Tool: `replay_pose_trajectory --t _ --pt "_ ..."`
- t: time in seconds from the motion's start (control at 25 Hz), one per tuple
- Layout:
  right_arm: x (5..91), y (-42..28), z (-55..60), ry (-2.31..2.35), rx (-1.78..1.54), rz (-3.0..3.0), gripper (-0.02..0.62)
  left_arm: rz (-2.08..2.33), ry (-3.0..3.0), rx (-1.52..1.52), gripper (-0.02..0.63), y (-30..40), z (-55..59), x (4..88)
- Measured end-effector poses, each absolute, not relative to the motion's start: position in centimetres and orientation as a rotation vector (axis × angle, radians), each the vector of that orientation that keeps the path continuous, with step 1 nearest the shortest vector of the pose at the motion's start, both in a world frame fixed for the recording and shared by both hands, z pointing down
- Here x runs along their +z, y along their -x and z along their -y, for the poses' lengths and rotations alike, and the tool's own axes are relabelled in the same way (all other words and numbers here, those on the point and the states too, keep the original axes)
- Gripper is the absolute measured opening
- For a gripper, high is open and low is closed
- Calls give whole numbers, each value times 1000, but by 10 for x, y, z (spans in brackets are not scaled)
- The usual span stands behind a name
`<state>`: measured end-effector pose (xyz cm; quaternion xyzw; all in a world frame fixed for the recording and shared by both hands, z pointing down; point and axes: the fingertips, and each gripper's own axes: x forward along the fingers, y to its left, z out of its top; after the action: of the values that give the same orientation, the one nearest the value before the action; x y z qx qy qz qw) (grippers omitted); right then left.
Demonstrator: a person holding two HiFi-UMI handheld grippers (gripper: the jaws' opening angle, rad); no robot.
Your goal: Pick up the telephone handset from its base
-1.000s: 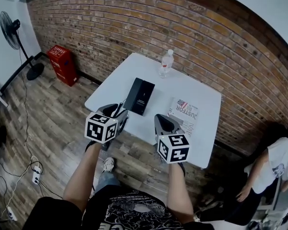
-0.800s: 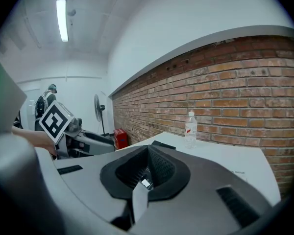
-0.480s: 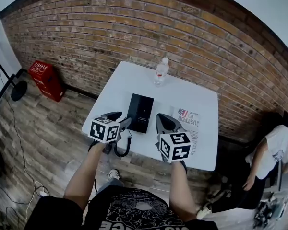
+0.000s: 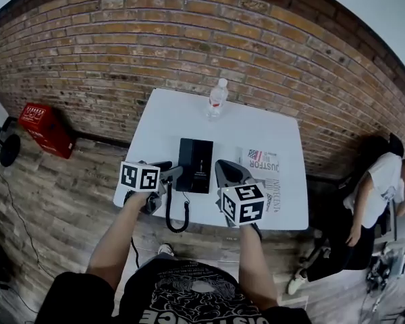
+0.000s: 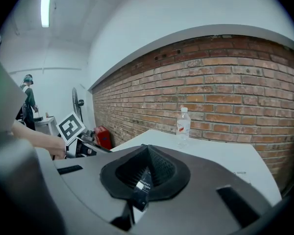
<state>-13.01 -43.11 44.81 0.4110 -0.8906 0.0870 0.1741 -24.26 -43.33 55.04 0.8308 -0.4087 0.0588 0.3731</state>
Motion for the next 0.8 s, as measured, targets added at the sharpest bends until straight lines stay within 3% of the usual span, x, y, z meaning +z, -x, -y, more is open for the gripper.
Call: replay_pose_trajectory --t 0.8 --pt "480 135 461 -1328 306 2400 0 537 -2033 69 193 230 463 597"
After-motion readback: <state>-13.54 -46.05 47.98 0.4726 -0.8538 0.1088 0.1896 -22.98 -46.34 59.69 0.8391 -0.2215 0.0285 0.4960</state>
